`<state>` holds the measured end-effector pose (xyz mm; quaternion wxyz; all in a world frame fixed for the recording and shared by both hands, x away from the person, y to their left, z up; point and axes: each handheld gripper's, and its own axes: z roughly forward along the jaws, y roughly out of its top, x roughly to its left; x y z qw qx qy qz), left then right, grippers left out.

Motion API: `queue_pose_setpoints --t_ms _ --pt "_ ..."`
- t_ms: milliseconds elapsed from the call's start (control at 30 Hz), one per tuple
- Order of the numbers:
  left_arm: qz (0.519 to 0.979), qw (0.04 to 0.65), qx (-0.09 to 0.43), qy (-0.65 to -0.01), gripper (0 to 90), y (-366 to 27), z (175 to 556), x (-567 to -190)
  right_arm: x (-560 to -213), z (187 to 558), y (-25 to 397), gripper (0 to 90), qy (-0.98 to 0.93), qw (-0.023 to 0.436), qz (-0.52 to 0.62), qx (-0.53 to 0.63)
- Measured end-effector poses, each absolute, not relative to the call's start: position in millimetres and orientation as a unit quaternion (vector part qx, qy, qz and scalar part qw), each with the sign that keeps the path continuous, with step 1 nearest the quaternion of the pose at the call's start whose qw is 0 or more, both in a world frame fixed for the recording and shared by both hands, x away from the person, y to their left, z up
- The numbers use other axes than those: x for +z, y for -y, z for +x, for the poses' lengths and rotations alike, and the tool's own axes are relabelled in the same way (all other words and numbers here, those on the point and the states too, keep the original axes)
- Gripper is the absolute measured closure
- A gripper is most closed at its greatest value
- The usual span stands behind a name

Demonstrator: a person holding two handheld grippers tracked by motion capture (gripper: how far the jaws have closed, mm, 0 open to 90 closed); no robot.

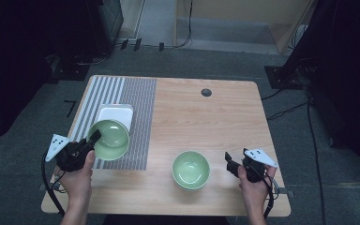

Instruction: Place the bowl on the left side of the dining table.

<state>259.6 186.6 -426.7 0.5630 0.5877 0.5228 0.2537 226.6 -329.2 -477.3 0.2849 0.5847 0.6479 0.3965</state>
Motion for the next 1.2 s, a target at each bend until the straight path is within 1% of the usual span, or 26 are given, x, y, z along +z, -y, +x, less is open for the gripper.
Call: queue_pose_setpoints --t_ms 200,300,633,667,733,967,1000,1200 --pt "0.587 0.561 0.251 -0.527 84.0 -190.8 261.3 -428.4 -488.8 229.6 342.1 25.4 -0.649 0.28 0.598 0.378" --pt "0.585 0.559 0.251 -0.531 84.1 -193.5 262.1 -429.9 -496.9 231.1 352.4 24.0 -0.647 0.285 0.61 0.359" --pt "0.582 0.553 0.254 -0.539 84.1 -197.9 263.7 -433.8 -513.6 232.7 377.0 19.4 -0.63 0.277 0.643 0.335" --pt "0.582 0.553 0.254 -0.539 84.1 -198.5 263.8 -434.2 -514.2 232.6 378.3 17.8 -0.627 0.281 0.647 0.33" --pt "0.582 0.552 0.254 -0.54 84.1 -200.4 264.5 -435.1 -514.9 231.8 380.7 17.9 -0.618 0.29 0.654 0.325" --pt "0.576 0.547 0.258 -0.55 84.1 -207.2 266.7 -438.7 -523.2 232.6 385.6 17.6 -0.623 0.272 0.663 0.313" --pt "0.575 0.547 0.257 -0.552 84.1 -207.5 267.0 -439.2 -523.6 233.4 385.4 16.4 -0.628 0.267 0.662 0.31" --pt "0.576 0.54 0.259 -0.556 84.1 -208.0 269.5 -442.0 -524.4 233.8 381.5 16.8 -0.635 0.279 0.659 0.291"
